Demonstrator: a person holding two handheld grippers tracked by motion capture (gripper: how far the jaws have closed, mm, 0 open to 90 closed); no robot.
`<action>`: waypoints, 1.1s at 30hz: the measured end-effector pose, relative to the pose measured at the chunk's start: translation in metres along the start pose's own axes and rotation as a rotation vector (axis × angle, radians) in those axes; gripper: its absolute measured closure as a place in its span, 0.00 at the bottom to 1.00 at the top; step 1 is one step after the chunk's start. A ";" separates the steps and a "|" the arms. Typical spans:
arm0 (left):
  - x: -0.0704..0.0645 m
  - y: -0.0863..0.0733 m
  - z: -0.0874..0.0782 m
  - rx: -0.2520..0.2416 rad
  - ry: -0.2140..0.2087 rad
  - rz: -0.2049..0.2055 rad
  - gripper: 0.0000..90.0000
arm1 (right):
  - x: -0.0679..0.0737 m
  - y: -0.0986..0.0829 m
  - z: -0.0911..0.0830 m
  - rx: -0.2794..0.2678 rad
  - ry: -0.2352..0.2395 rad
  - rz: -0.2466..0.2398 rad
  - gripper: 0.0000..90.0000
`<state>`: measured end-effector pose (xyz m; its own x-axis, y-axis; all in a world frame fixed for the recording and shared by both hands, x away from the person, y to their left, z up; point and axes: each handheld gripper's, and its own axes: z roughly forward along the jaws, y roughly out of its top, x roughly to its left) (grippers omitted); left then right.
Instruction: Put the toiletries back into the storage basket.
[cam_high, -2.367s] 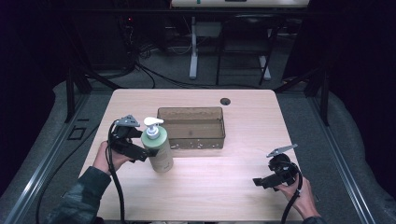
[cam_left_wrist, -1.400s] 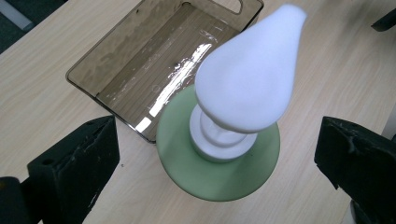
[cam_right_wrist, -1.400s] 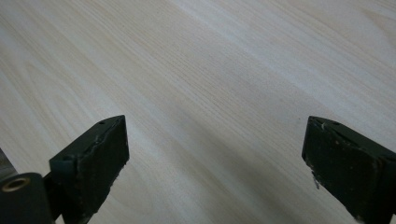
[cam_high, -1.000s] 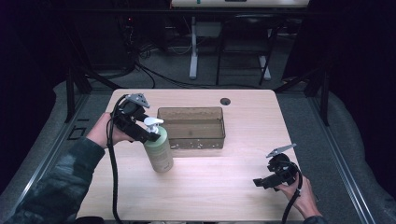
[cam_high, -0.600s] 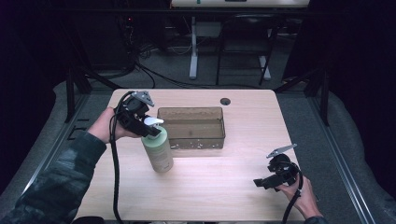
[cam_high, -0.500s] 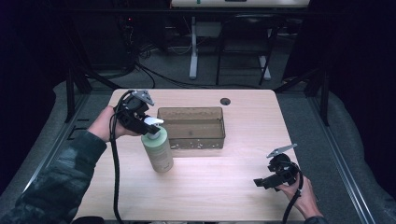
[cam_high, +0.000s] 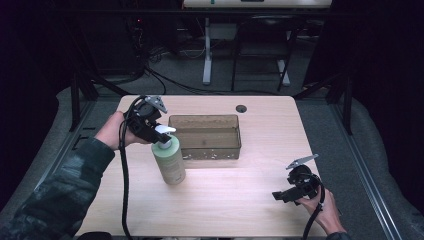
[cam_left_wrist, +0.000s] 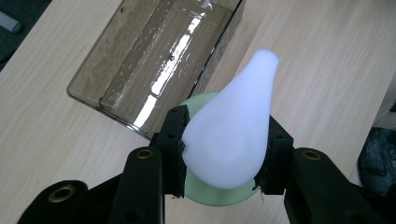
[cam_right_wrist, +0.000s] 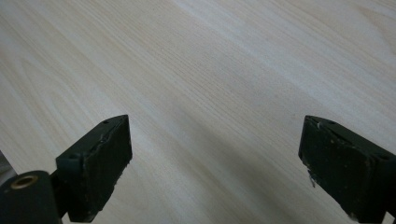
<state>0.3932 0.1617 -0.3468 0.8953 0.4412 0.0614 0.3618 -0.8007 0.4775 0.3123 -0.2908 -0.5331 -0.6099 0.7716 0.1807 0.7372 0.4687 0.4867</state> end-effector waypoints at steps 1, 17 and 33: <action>0.000 0.001 0.000 0.003 0.000 0.002 0.68 | 0.000 0.000 0.000 0.001 0.002 0.000 0.10; -0.003 0.010 -0.006 0.083 0.012 0.024 0.69 | -0.002 -0.002 -0.005 -0.013 -0.006 0.011 0.10; -0.008 0.022 -0.026 0.107 0.032 0.039 0.69 | -0.003 -0.002 -0.008 -0.015 -0.038 0.010 0.08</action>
<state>0.3872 0.1517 -0.3138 0.9011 0.4203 0.1066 0.3544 -0.8554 0.3776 0.3104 -0.2977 -0.5283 -0.5910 0.7920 0.1531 0.7384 0.4547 0.4980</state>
